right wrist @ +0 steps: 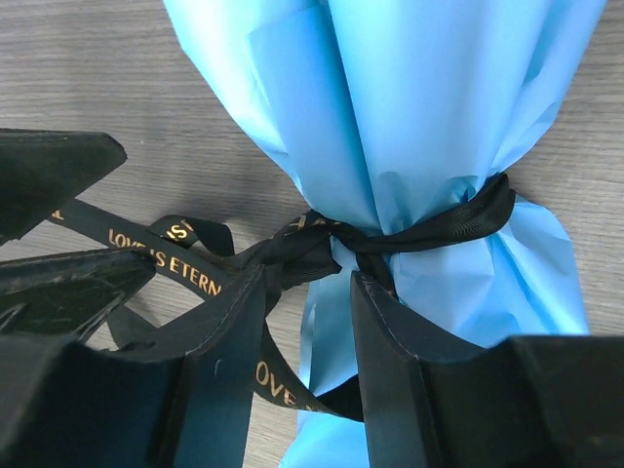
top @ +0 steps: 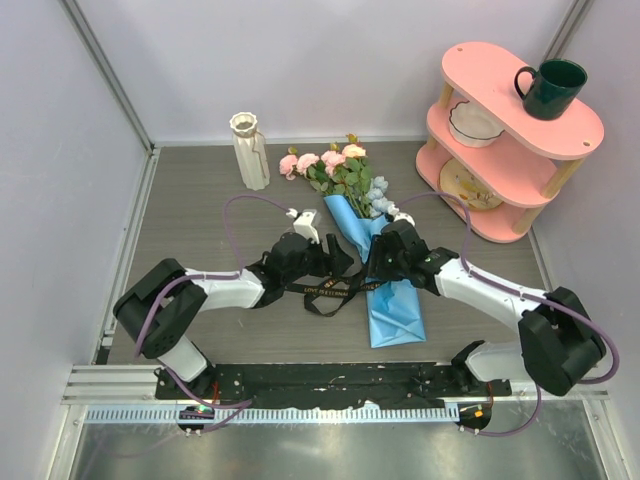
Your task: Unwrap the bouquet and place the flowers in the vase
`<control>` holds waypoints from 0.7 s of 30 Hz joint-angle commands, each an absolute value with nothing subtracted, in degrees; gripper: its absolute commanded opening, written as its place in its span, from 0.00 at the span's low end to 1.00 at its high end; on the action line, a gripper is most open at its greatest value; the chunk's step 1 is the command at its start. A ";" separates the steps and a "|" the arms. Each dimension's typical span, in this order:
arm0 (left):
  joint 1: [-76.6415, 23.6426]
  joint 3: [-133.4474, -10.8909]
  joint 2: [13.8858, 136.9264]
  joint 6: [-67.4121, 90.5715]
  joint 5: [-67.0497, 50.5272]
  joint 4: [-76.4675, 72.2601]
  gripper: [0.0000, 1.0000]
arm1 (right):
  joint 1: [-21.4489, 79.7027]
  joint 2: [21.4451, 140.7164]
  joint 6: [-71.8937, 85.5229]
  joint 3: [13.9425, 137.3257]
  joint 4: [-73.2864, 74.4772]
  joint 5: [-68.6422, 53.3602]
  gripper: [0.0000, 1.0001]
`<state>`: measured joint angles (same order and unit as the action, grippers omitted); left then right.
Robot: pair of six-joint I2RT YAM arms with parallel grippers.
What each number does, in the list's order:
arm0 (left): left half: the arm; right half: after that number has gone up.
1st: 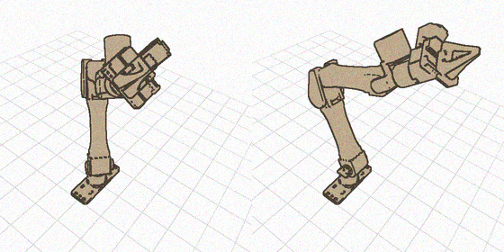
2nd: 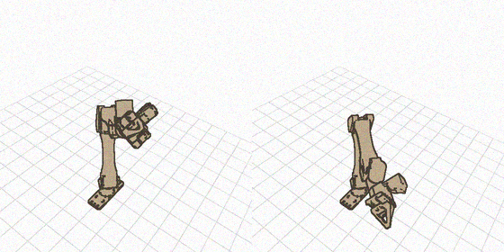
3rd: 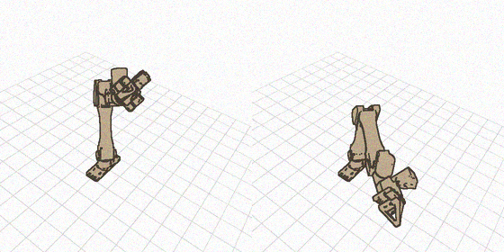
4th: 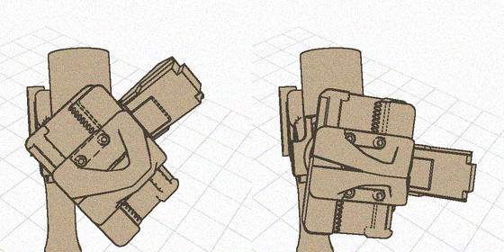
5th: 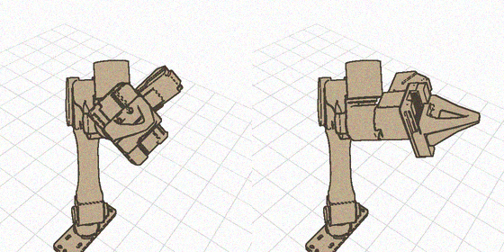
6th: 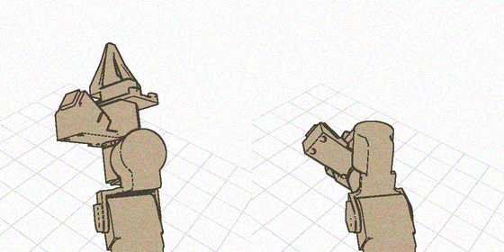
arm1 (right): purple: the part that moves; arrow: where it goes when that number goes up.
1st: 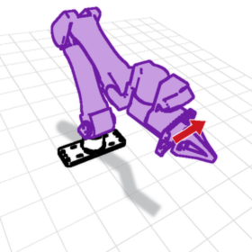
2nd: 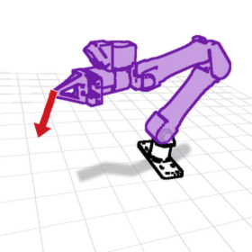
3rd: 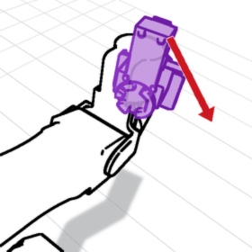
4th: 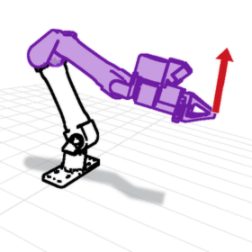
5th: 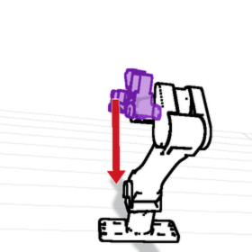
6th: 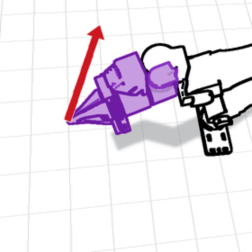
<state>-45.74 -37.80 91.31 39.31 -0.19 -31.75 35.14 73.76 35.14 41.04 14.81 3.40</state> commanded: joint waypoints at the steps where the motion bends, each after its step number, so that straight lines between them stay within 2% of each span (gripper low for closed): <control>1: -45.62 -38.67 92.11 39.73 -2.11 -35.16 0.75 | 36.30 76.02 35.77 43.42 12.22 4.30 0.44; 5: -45.62 -38.67 92.11 39.73 -2.11 -35.16 0.75 | 36.65 74.71 35.68 43.59 12.39 4.83 0.23; 9: -45.62 -39.02 92.72 39.90 -2.20 -34.89 0.75 | 36.83 71.29 35.68 45.26 14.23 5.10 0.14; 11: -45.53 -39.11 92.90 39.99 -2.28 -34.80 0.75 | 36.91 69.00 35.77 45.44 15.11 4.84 0.05; 13: -45.62 -39.20 92.99 40.08 -2.29 -34.89 0.75 | 36.91 66.81 36.12 45.44 15.90 4.75 0.01; 21: -45.62 -39.11 93.25 40.08 -2.37 -34.89 0.75 | 36.91 63.55 34.90 45.34 19.32 8.07 0.01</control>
<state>-45.74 -37.80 92.95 40.10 -1.67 -32.38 36.64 65.12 36.14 43.00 16.03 4.10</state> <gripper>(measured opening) 0.751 0.029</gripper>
